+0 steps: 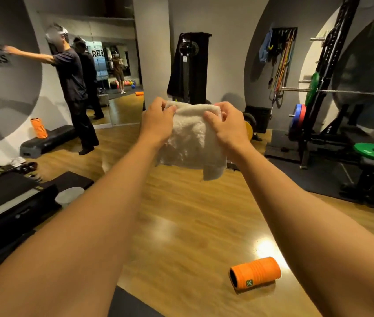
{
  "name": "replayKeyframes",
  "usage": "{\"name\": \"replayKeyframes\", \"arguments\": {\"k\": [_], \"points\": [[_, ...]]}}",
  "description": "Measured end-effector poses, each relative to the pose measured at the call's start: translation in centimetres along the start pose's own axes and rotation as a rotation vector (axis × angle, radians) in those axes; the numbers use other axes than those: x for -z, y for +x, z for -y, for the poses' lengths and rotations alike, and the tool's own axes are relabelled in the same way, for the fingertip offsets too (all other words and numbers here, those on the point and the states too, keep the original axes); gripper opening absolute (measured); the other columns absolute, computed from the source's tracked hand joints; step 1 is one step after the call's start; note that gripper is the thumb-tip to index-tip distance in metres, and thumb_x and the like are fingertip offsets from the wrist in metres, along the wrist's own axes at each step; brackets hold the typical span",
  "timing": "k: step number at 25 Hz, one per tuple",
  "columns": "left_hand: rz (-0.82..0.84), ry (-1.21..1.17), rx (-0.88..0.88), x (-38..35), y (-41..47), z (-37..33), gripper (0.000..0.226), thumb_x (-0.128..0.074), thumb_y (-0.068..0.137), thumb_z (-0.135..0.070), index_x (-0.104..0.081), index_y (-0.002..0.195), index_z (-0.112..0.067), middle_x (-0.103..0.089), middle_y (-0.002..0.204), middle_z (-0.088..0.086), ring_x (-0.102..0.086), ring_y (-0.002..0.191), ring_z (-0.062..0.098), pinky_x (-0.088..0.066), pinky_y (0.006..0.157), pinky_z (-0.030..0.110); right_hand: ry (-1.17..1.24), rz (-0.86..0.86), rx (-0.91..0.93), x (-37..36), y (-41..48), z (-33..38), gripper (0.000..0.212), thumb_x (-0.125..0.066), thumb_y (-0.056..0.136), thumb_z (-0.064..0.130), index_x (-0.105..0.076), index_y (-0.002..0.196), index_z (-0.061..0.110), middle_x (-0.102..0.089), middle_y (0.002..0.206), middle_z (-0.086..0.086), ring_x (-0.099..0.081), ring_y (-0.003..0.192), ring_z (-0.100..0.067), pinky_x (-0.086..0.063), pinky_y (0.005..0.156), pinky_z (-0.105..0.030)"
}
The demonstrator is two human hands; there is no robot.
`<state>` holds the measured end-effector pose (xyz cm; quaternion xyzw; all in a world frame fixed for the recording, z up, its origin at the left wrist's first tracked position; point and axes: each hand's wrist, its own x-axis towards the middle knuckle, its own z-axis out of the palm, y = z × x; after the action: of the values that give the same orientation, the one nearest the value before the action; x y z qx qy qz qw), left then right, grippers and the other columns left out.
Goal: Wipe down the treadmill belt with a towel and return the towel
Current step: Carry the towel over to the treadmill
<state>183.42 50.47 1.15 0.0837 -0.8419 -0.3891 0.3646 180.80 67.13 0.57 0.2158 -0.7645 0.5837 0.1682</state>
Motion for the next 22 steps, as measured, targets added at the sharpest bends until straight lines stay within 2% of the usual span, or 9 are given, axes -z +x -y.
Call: {"name": "replayKeyframes", "arguments": {"k": [5, 9, 12, 15, 16, 19, 22], "points": [[0.006, 0.071, -0.031, -4.0, 9.6, 7.4, 0.016, -0.056, 0.094, -0.028, -0.056, 0.085, -0.015, -0.057, 0.084, 0.002, -0.05, 0.077, 0.016, -0.033, 0.057, 0.026, 0.034, 0.055, -0.032, -5.3, 10.4, -6.7, 0.023, -0.07, 0.083, 0.034, -0.063, 0.102, 0.022, -0.067, 0.099, 0.001, -0.063, 0.092, -0.017, -0.056, 0.082, -0.042], [0.004, 0.04, 0.006, -7.1, 18.0, 12.1, 0.016, -0.056, 0.093, -0.029, -0.055, 0.082, -0.017, -0.054, 0.079, -0.001, -0.051, 0.08, 0.019, -0.037, 0.068, 0.028, 0.033, 0.052, -0.025, -10.3, 18.7, -9.7, 0.024, -0.07, 0.083, 0.033, -0.066, 0.103, 0.021, -0.067, 0.098, 0.001, -0.064, 0.092, -0.016, -0.057, 0.082, -0.042], [-0.022, -0.015, 0.075, -10.2, 24.3, 16.0, 0.022, -0.054, 0.094, -0.03, -0.047, 0.073, -0.027, -0.051, 0.076, -0.004, -0.057, 0.084, 0.026, -0.051, 0.075, 0.039, 0.036, 0.055, -0.022, -14.0, 25.2, -12.4, 0.03, -0.068, 0.083, 0.025, -0.063, 0.112, 0.021, -0.066, 0.107, 0.0, -0.061, 0.098, -0.016, -0.055, 0.085, -0.04], [-0.073, -0.008, 0.108, -12.9, 30.0, 19.8, 0.016, -0.056, 0.091, -0.029, -0.05, 0.076, -0.027, -0.058, 0.083, -0.002, -0.06, 0.089, 0.031, -0.055, 0.076, 0.05, 0.052, 0.109, -0.048, -17.7, 31.7, -15.9, 0.053, -0.064, 0.08, 0.006, -0.053, 0.13, 0.018, -0.058, 0.125, -0.004, -0.055, 0.109, -0.016, -0.053, 0.09, -0.035], [-0.095, 0.005, 0.12, -13.7, 31.7, 21.0, 0.013, -0.057, 0.091, -0.028, -0.053, 0.08, -0.025, -0.061, 0.085, -0.001, -0.061, 0.089, 0.03, -0.055, 0.076, 0.05, 0.028, 0.12, -0.045, -19.0, 33.7, -17.3, 0.053, -0.064, 0.079, 0.005, -0.055, 0.128, 0.018, -0.06, 0.123, -0.004, -0.056, 0.108, -0.016, -0.053, 0.09, -0.037], [-0.177, 0.039, 0.113, -16.1, 37.8, 24.6, 0.007, -0.057, 0.093, -0.024, -0.057, 0.089, -0.018, -0.061, 0.087, 0.0, -0.061, 0.089, 0.025, -0.055, 0.079, 0.045, -0.007, 0.142, 0.002, -23.5, 40.9, -21.4, 0.031, -0.066, 0.08, 0.012, -0.067, 0.11, 0.019, -0.066, 0.102, 0.002, -0.06, 0.096, -0.014, -0.056, 0.085, -0.04], [-0.229, 0.079, 0.122, -18.2, 44.2, 27.9, 0.005, -0.058, 0.093, -0.024, -0.056, 0.092, -0.019, -0.06, 0.09, -0.001, -0.06, 0.093, 0.023, -0.053, 0.081, 0.043, 0.021, 0.172, -0.003, -28.0, 48.0, -24.4, 0.022, -0.065, 0.085, 0.015, -0.068, 0.106, 0.02, -0.067, 0.101, 0.003, -0.06, 0.096, -0.013, -0.056, 0.084, -0.037]]}}
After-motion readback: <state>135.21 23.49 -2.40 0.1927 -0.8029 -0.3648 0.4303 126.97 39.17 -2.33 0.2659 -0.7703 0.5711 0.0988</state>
